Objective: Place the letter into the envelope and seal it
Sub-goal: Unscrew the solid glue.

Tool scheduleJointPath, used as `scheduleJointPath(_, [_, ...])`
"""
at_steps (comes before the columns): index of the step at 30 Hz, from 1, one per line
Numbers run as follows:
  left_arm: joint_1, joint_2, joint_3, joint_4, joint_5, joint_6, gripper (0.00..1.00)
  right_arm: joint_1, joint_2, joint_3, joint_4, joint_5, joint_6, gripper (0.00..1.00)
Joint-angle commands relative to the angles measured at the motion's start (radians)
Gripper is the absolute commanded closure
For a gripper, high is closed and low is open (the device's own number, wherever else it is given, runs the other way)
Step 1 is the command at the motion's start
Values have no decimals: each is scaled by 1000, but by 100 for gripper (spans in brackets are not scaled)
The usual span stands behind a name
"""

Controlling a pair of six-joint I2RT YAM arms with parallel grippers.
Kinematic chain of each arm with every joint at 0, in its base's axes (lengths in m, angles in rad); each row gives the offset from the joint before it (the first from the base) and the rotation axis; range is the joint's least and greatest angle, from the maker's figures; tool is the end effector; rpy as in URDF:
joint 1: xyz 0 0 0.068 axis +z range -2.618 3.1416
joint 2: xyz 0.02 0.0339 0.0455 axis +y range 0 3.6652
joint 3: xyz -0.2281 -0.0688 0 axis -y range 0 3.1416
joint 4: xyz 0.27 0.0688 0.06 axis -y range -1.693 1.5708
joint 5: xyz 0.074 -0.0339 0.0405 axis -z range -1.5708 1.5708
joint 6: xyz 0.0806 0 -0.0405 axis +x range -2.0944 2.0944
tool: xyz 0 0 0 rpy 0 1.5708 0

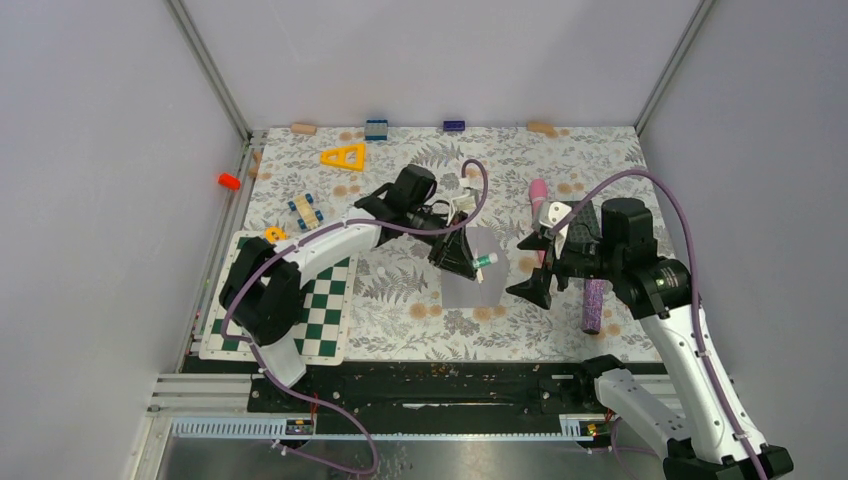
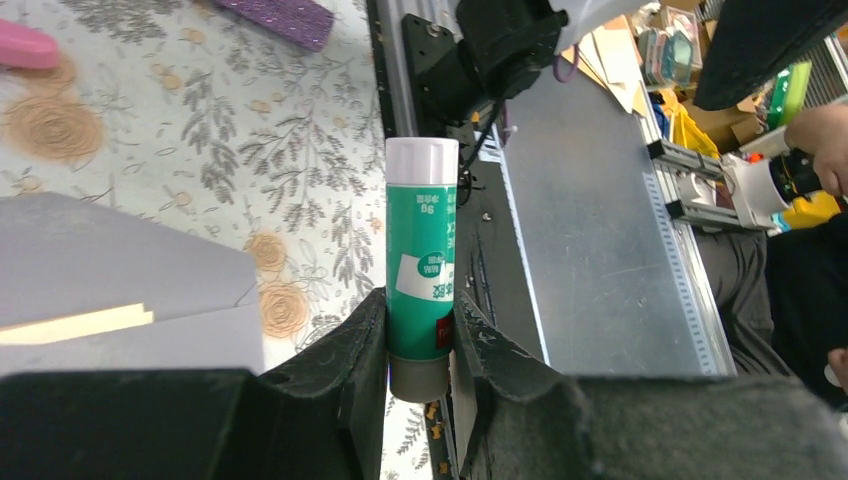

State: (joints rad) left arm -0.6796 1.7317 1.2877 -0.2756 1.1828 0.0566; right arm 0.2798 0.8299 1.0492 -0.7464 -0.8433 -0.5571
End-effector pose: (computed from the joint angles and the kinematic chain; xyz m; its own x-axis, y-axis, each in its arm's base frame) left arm 0.2679 -0.3124 0.2080 -0.4677 0.4055 -0.7854 0.8070 -0.1665 -0.5666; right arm 0.2014 0.1205 0.3349 0.0147 -0.3616 -0.9322 -0.9381 0.3177 -0.1381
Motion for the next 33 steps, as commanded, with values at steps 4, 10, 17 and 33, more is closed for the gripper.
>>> scheduleJointPath(4, [-37,-60,38,-70,109,111,90,6,14,-41,120,-117,-78,1])
scheduleJointPath(10, [-57,-54,68,-156,134,180,90,6,52,-60,149,-132,-106,0])
scheduleJointPath(17, [-67,-48,82,-180,134,197,90,6,112,-84,154,-283,-118,8])
scheduleJointPath(33, [-72,-37,98,-185,128,184,90,62,203,-138,275,-308,3,34])
